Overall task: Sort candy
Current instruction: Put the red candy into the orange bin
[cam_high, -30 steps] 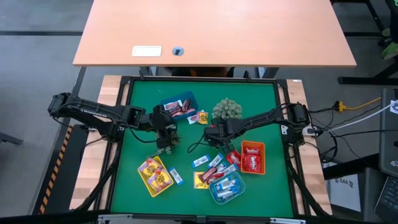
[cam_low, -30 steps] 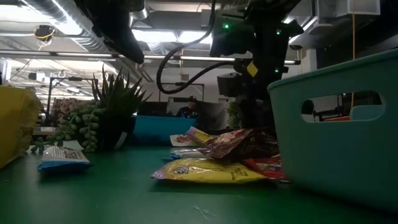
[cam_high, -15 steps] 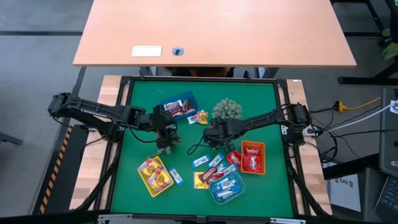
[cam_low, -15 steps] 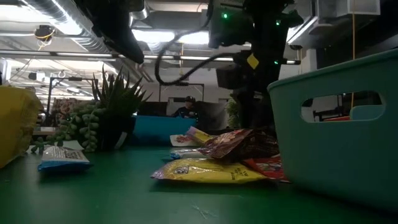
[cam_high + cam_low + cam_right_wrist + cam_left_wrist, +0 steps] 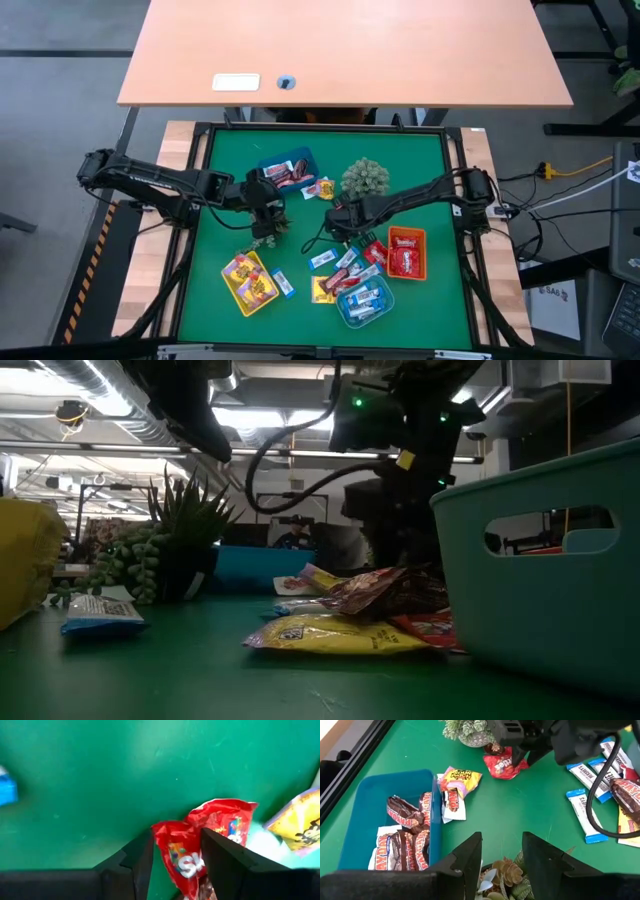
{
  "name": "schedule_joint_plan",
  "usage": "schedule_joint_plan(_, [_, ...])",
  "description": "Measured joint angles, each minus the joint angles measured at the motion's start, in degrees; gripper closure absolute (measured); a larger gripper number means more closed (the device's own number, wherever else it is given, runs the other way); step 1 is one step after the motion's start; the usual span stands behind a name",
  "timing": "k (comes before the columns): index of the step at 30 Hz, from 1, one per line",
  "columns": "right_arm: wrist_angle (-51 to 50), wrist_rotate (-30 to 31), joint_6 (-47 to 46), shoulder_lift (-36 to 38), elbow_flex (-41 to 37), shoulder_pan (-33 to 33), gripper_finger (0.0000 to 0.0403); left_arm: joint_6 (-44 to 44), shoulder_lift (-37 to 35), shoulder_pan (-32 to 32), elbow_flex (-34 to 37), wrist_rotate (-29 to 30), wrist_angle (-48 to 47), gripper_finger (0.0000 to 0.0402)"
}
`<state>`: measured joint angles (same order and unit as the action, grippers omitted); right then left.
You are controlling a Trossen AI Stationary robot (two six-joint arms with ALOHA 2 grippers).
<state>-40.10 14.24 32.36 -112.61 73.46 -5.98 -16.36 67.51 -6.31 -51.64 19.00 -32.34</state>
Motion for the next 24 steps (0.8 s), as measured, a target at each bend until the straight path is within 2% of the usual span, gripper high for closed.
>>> schedule_joint_plan(8, [1.7,0.2,0.7,-0.7,-1.6,0.0,0.0248,0.0,0.0,0.0,0.0,0.0,0.3,0.0274])
schedule_joint_plan(11, [2.0,0.3,0.7,-0.7,-1.6,0.0,0.0274,0.0,0.0,0.0,0.0,0.0,0.4,0.0274])
schedule_joint_plan(19, [0.1,1.1,-0.3,-1.0,0.4,0.0,0.0372,0.0,0.0,0.0,0.0,0.0,0.4,0.0274])
schedule_joint_plan(24, [-7.0,-4.8,-2.6,-1.4,5.5,0.0,0.0394,0.0,0.0,-0.2,0.0,-0.1,1.8,0.0274])
